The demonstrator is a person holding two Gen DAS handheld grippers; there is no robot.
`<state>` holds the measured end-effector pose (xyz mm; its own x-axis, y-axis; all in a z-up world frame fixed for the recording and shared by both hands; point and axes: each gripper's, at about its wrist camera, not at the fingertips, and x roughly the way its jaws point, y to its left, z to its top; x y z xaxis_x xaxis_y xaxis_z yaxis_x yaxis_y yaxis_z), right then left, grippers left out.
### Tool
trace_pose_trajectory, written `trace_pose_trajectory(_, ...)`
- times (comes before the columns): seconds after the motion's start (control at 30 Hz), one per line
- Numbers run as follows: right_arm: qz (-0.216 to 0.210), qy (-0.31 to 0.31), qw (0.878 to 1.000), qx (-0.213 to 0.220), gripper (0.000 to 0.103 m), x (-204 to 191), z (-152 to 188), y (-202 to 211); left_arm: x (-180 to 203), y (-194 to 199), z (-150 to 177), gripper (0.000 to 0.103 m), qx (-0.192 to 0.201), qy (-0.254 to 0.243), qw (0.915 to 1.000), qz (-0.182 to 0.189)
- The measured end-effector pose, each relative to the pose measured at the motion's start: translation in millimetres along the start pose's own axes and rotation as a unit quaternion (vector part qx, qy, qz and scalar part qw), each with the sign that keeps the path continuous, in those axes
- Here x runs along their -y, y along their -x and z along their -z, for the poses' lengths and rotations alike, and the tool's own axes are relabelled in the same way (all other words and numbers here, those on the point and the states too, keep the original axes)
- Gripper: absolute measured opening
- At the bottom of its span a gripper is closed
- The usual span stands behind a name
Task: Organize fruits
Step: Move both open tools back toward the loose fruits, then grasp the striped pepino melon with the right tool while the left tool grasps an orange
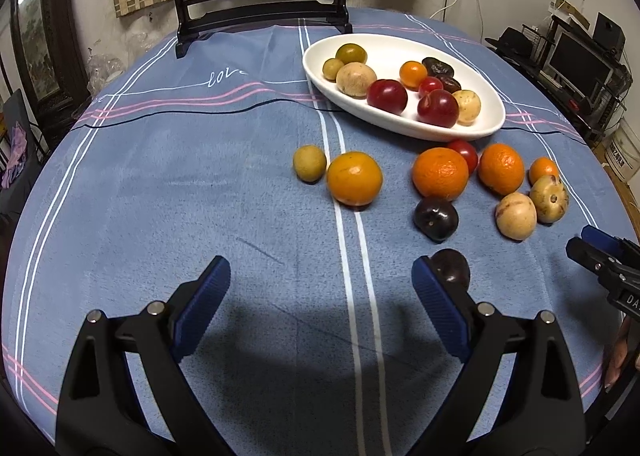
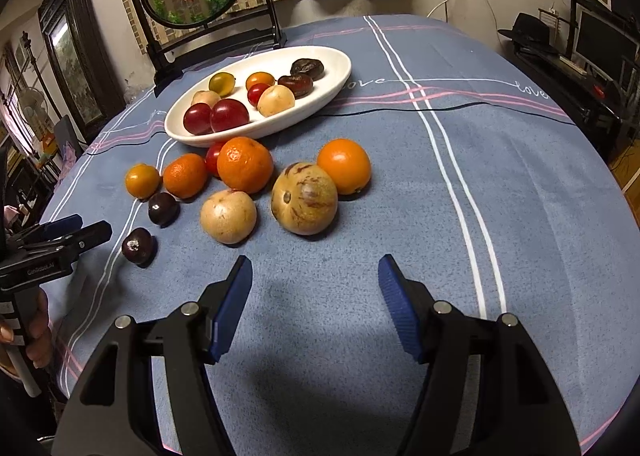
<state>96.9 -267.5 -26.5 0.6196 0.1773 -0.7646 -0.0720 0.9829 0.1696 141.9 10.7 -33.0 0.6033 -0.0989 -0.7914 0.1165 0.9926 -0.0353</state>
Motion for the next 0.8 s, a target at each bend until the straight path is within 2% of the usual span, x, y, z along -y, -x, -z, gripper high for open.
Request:
trace_pose_trajectory(0.17, 0.036, -0.001, 0.999, -0.004, 0.066, -1.9, -12.1, -12.3, -2.7, -6.3, 0.8, 0.094, -0.003, 0.002, 1.0, 0.001)
trace_pose_trajectory(0.27, 0.02, -0.012, 1.0, -0.001, 0.066, -3.4, -20.2, -16.0, -5.7, -10.1, 0.9, 0.094, -0.01, 0.007, 0.9998, 0.015)
trace_pose_trajectory(0.6, 0.047, 0.0, 0.999, -0.013, 0.064, -20.2, -41.3, -35.5, -3.0, -11.5, 3.7, 0.094, -0.01, 0.007, 0.9994, 0.031)
trace_pose_trajectory(0.63, 0.051, 0.001, 0.999, -0.013, 0.063, -20.4, -42.5, -36.7, -3.5, -12.1, 3.7, 0.094, -0.012, 0.008, 0.9994, 0.032)
trace_pose_trajectory(0.67, 0.049, -0.001, 0.999, -0.018, 0.055, -19.7, -42.6, -38.9, -4.3, -12.5, 3.5, 0.094, -0.014, 0.01, 0.9993, 0.033)
trace_pose_trajectory(0.77, 0.056, -0.003, 0.998, -0.025, 0.049, -16.8, -42.4, -43.5, -5.6, -13.5, 3.3, 0.094, -0.017, 0.013, 0.9991, 0.036)
trace_pose_trajectory(0.8, 0.046, -0.006, 0.998, -0.032, 0.043, -14.8, -42.0, -46.5, -5.5, -14.0, 2.9, 0.094, -0.019, 0.013, 0.999, 0.037)
